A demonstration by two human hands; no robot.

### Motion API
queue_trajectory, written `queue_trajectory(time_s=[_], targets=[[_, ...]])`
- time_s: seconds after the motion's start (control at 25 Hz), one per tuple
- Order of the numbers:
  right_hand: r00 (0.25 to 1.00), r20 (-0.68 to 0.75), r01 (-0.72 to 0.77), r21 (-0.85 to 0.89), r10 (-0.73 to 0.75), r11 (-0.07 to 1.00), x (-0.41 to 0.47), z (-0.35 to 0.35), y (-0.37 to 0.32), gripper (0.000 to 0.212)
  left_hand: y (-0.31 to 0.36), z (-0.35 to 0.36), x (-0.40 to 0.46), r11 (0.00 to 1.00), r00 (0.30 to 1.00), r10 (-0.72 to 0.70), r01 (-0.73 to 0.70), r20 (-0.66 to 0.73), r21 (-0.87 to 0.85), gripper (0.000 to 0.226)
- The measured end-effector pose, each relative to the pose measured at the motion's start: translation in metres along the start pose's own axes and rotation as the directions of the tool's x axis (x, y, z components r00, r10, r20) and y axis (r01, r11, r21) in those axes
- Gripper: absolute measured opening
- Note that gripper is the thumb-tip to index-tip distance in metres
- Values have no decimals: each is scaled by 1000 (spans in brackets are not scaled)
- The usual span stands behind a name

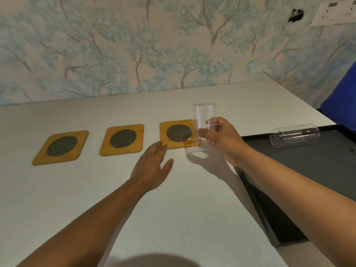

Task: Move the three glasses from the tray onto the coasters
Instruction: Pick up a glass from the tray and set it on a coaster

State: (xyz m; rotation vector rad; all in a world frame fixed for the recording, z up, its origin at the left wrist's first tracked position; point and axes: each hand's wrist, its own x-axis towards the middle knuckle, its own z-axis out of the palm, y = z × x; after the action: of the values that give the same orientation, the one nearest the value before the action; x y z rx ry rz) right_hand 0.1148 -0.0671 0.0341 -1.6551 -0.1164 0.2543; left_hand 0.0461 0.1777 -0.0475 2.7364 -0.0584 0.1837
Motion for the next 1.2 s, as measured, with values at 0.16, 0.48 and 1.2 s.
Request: queue_trajectory(time_s=[0.16,0.48,1.2], targets=[[999,-5,51,-34,-52,998,39,26,5,65,-3,3,3,999,1000,-14,15,28,-43,67],[997,40,76,-94,-72,993,89,53,23,75,-9,9,7,1000,999,6,-4,46,-27,72],[994,3,108,-202,-110,973,105,67,41,89,1,1,5,1000,998,-17,16,63,11,67]])
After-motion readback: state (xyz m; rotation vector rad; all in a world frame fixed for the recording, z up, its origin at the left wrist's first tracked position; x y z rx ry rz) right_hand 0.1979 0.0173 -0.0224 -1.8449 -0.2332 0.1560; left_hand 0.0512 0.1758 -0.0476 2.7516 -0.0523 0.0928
